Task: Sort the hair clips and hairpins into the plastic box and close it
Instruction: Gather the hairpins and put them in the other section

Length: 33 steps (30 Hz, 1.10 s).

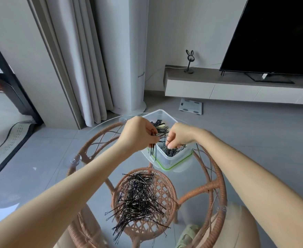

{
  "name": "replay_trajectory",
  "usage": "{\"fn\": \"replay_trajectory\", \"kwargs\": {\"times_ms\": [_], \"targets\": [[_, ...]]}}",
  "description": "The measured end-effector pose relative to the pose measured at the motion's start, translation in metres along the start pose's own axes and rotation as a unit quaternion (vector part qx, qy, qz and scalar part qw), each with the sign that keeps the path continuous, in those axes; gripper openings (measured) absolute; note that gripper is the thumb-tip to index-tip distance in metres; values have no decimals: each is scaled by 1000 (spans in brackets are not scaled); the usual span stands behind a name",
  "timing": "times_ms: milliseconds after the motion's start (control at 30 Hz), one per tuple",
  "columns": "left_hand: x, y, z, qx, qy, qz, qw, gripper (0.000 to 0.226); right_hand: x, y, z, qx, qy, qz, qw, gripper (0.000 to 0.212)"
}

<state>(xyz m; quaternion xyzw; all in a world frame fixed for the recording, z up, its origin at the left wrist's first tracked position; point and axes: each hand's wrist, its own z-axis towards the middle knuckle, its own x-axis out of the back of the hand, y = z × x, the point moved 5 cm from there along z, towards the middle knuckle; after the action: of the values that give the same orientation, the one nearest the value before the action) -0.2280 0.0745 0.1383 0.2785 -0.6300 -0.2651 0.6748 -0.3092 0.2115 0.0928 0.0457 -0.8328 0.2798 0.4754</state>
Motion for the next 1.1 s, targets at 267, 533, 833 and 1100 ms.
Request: {"fn": "replay_trajectory", "kwargs": {"times_ms": [267,533,833,1100], "targets": [[-41,18,46,-13,-13,23,1000,10,26,37,-27,-1,155,29,988,23],[-108,27,66,-34,-146,210,966,16,32,69,-73,-5,274,52,960,19],[-93,28,67,-32,-161,249,954,18,18,52,-100,40,299,48,952,18],[-40,21,28,-84,-44,108,990,18,-23,19,-123,71,256,103,959,12]]}}
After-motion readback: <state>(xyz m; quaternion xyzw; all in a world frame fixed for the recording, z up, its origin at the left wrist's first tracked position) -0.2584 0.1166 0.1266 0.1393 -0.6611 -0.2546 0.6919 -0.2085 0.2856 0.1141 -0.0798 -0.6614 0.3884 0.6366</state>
